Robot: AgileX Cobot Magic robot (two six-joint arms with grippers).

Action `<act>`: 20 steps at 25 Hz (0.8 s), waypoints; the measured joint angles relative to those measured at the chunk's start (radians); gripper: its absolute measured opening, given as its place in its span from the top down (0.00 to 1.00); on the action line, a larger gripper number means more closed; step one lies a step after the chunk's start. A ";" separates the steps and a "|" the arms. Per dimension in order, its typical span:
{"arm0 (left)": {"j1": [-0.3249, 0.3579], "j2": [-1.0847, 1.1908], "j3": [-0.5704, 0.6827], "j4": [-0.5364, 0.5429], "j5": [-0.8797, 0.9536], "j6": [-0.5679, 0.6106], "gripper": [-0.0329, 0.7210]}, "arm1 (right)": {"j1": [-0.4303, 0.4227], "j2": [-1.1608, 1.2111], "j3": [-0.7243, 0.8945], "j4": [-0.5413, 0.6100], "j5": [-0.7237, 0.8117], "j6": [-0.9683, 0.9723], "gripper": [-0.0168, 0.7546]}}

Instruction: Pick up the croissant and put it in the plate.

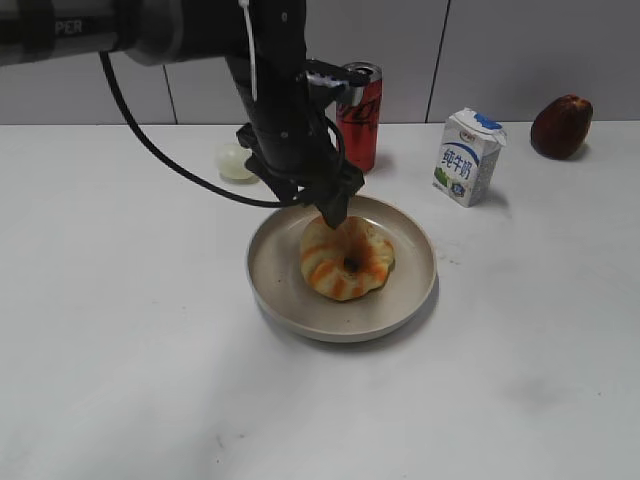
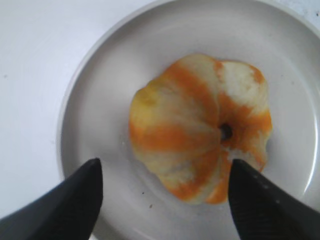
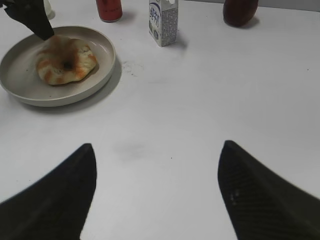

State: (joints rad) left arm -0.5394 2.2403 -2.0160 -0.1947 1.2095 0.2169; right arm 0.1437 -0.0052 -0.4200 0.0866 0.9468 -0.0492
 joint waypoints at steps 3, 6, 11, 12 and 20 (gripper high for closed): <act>0.087 -0.035 0.044 0.005 0.001 -0.019 0.18 | 0.000 0.000 0.000 0.000 0.000 0.000 0.24; 0.181 -0.096 0.114 0.028 0.001 -0.024 0.18 | 0.000 0.000 0.000 0.000 0.000 0.000 0.24; 0.343 -0.230 0.271 0.049 0.004 -0.032 0.18 | 0.000 0.000 0.000 0.000 0.000 0.000 0.24; 0.379 -0.261 0.305 0.050 0.004 -0.033 0.18 | 0.000 0.000 0.000 0.000 0.000 0.000 0.24; 0.544 -0.530 0.574 0.062 0.005 -0.037 0.19 | 0.000 0.000 0.000 0.000 0.000 0.000 0.24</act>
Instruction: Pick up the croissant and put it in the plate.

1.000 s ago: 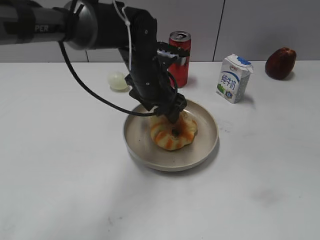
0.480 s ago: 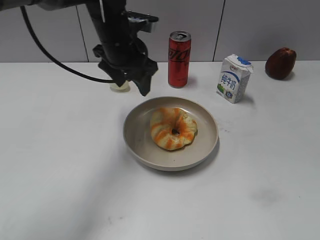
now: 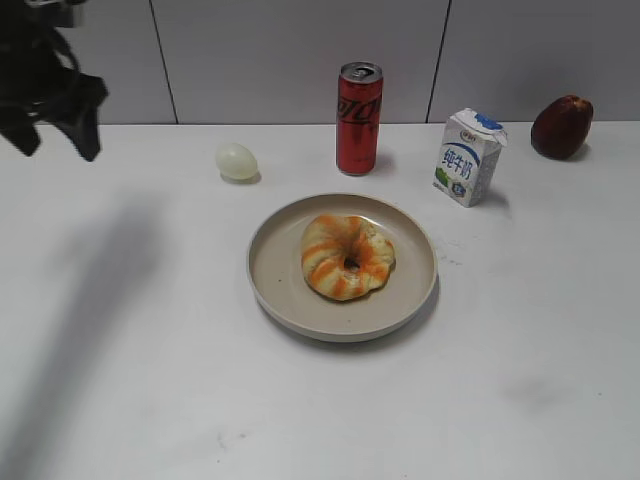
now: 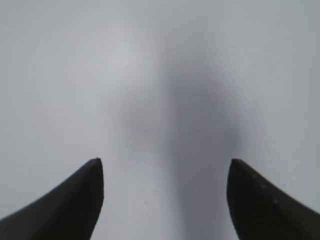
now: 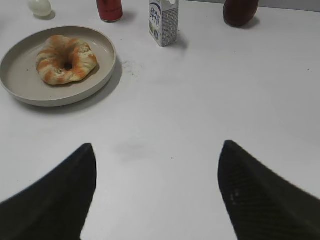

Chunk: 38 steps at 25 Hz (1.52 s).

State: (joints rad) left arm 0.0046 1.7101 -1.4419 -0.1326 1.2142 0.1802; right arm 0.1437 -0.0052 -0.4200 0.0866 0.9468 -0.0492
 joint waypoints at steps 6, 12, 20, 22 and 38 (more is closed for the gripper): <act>-0.031 -0.214 0.200 -0.007 0.001 -0.001 0.20 | 0.000 0.000 0.000 0.000 0.000 0.000 0.24; -0.046 -0.417 0.414 -0.007 -0.050 -0.001 0.21 | 0.000 0.000 0.000 0.000 0.000 0.000 0.24; -0.046 -0.630 0.708 0.002 -0.108 -0.001 0.21 | 0.000 0.000 0.000 0.000 0.000 0.000 0.24; -0.046 -0.689 0.773 0.003 -0.123 -0.001 0.22 | 0.000 0.000 0.000 0.000 0.000 0.000 0.24; -0.046 -1.313 0.929 0.004 -0.154 -0.001 0.23 | 0.000 0.000 0.000 0.000 0.000 0.000 0.24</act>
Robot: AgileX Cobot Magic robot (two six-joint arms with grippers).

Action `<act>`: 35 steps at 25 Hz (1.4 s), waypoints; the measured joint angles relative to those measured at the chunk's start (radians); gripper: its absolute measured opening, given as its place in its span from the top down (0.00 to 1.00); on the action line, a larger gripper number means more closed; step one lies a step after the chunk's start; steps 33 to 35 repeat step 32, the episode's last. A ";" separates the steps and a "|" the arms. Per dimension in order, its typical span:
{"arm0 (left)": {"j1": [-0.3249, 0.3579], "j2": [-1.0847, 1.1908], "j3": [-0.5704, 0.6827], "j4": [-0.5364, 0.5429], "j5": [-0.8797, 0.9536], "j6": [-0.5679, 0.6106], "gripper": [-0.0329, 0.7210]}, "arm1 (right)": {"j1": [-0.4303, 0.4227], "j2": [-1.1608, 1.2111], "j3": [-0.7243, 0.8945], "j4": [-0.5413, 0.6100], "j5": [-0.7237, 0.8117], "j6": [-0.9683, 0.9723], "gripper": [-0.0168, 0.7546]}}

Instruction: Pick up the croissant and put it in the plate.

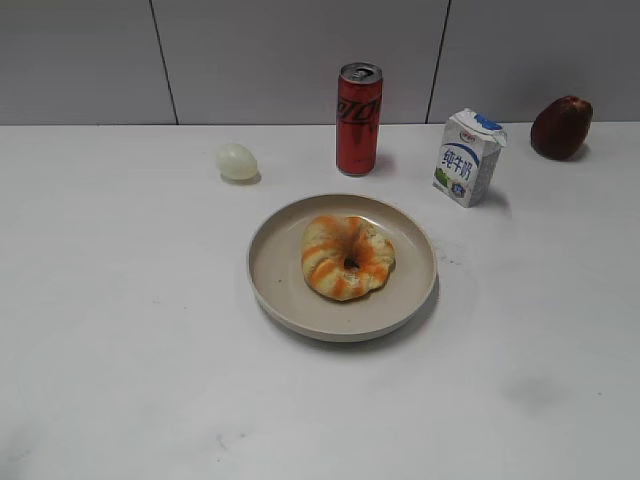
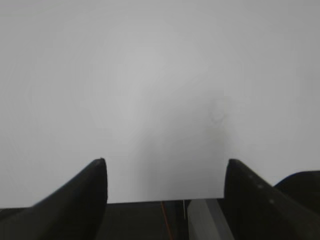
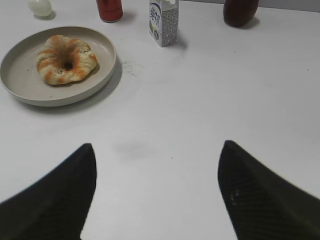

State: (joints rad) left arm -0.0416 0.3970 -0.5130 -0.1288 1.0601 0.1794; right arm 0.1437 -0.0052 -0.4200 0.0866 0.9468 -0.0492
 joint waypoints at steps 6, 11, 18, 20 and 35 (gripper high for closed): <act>0.000 -0.142 0.000 0.000 -0.001 0.000 0.24 | 0.000 0.000 0.000 0.000 0.000 0.000 0.24; 0.000 -0.215 0.000 0.000 -0.001 0.000 0.24 | 0.000 0.000 0.000 0.000 0.000 0.000 0.24; 0.000 -0.326 0.001 0.000 0.000 -0.001 0.24 | 0.000 0.000 0.000 0.000 0.000 0.000 0.24; 0.000 -0.367 0.001 0.000 0.000 -0.001 0.24 | 0.000 0.000 0.000 0.000 0.000 0.000 0.24; 0.000 -0.403 0.001 0.000 0.000 -0.001 0.24 | 0.000 0.000 0.000 0.000 0.000 0.000 0.24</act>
